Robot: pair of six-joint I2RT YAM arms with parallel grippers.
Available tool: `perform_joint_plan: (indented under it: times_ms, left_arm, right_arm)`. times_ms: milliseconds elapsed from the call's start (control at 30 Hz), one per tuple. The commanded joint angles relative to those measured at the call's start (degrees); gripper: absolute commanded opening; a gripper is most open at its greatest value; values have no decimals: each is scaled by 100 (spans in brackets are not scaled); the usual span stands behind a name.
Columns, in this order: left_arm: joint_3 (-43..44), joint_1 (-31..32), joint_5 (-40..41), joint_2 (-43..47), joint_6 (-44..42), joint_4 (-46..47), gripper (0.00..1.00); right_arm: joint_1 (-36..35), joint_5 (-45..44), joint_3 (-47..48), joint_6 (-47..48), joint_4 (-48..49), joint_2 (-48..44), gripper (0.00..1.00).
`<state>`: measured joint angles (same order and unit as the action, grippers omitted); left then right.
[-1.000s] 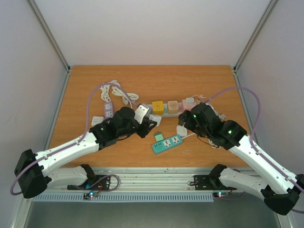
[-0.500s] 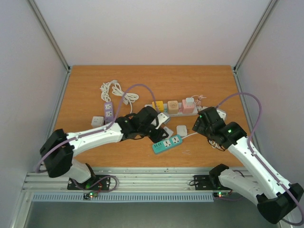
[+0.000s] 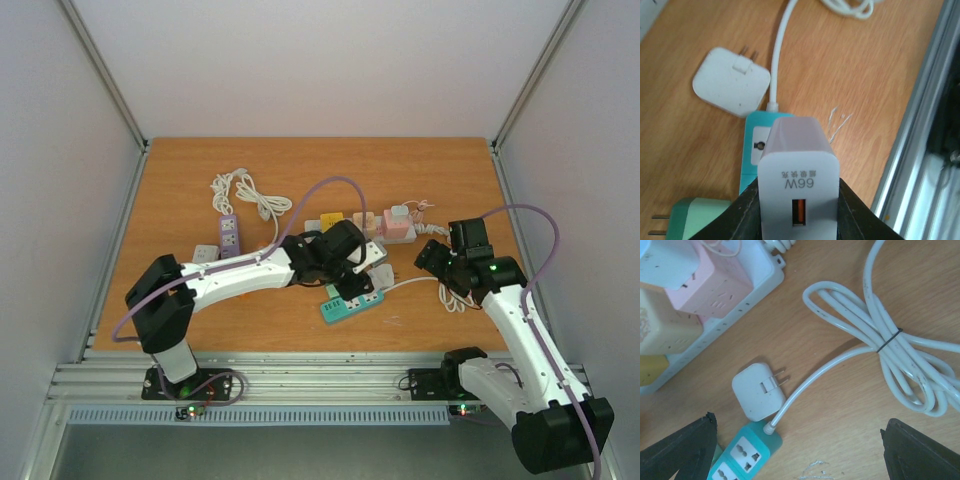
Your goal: Insert the plug
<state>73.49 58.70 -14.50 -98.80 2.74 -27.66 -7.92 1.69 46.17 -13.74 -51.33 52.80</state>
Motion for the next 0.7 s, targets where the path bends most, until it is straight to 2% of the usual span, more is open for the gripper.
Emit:
perform_joint_plan:
  times_ms: [0,167,300,667]
  left_arm:
    - [339,181,258,-327,-678,-454,0]
    - [1048,261,524,-705,-1149,-1163,0]
    - [1237,262,745,-829,-1304,-1436,0]
    - [1440,357,897,-1132,-1153,-1330,0]
  right_arm:
    - [288,588,-195,150,319,129,90]
    - [359,699,-221,314,378,208,90]
    - [392,641,-263,306,369,196,90]
    - [454,422,-363,126,387,169,90]
